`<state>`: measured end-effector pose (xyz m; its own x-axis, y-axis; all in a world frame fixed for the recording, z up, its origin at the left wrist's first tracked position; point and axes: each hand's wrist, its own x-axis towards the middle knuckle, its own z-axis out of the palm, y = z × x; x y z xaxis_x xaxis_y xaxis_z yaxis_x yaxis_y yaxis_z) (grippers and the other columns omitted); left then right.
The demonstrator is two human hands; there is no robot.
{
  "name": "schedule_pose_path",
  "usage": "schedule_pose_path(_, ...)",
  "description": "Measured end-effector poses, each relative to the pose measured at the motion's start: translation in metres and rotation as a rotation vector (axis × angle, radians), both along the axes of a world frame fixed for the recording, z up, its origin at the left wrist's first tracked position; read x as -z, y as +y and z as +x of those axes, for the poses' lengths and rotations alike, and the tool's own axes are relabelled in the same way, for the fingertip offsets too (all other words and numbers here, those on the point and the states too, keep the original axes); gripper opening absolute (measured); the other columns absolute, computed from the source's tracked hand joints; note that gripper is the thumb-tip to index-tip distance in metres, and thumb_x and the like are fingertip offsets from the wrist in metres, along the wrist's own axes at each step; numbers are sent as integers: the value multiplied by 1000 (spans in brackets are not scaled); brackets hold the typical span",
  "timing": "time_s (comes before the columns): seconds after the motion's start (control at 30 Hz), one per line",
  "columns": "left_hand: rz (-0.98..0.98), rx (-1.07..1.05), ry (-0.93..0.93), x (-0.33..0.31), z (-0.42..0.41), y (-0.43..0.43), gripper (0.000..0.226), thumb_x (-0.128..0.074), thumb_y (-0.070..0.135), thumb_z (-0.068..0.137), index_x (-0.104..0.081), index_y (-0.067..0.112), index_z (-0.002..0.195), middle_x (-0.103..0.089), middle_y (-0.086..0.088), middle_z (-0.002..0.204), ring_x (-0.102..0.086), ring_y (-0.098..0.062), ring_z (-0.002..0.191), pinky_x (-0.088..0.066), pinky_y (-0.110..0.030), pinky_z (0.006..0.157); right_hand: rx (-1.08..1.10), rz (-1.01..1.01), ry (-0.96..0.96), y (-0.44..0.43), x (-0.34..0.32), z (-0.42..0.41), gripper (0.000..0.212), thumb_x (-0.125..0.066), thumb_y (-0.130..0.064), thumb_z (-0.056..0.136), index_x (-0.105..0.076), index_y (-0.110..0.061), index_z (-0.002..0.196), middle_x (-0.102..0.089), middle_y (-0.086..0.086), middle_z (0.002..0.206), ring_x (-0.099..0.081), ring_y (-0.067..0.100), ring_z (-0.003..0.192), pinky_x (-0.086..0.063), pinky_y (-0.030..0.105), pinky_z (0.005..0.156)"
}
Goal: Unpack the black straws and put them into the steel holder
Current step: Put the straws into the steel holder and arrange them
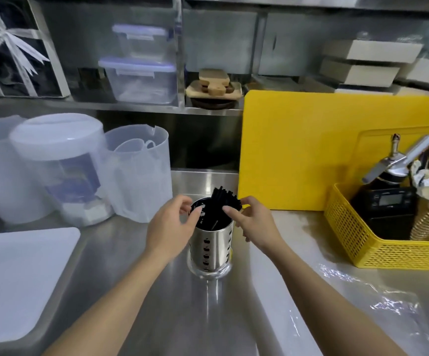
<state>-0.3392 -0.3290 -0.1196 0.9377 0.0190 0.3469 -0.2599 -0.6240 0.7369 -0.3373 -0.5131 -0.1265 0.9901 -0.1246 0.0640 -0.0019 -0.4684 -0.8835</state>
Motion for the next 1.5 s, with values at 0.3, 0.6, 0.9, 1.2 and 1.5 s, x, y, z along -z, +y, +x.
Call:
schedule_pose_path(0.3, -137, 301, 207, -11, 52, -8, 37, -59, 31, 87, -52, 23, 122, -58, 8, 117, -51, -8, 113, -38, -28, 101, 78, 72, -101, 14, 5, 13, 16, -60, -31, 88, -55, -16, 88, -54, -11, 67, -51, -1, 58, -38, 8, 51)
schedule_pose_path(0.6, -148, 379, 308, -8, 70, -17, 43, -62, 26, 85, -48, 23, 126, -56, 2, 122, -52, -13, 116, -42, -35, 102, 85, -235, -186, 20, 10, 13, 21, -50, -29, 91, -44, -17, 75, -45, -8, 54, -43, 13, 52, -31, 30, 51)
schedule_pose_path(0.9, -107, 471, 326, 0, 74, -23, 45, -56, 16, 89, -42, 25, 131, -52, 0, 127, -47, -13, 119, -41, -28, 96, 110, 4, -101, 18, 15, 21, 22, -62, -32, 86, -47, -20, 97, -61, -2, 82, -60, 17, 77, -46, 24, 63)
schedule_pose_path(1.2, 55, 556, 242, 2, 77, -31, 48, -57, 15, 86, -42, 36, 127, -54, -2, 126, -54, -24, 112, -48, -41, 94, 49, -154, -184, 16, 15, 23, 15, -56, -26, 90, -46, -17, 83, -46, -8, 59, -43, 14, 56, -35, 34, 56)
schedule_pose_path(1.5, 34, 521, 185, 1, 77, -35, 22, -54, 17, 89, -57, 29, 107, -63, 3, 109, -56, -16, 102, -46, -28, 86, 62, -65, -215, 14, 6, 28, 14, -60, -17, 85, -50, -8, 79, -46, -2, 58, -40, 8, 51, -32, 22, 48)
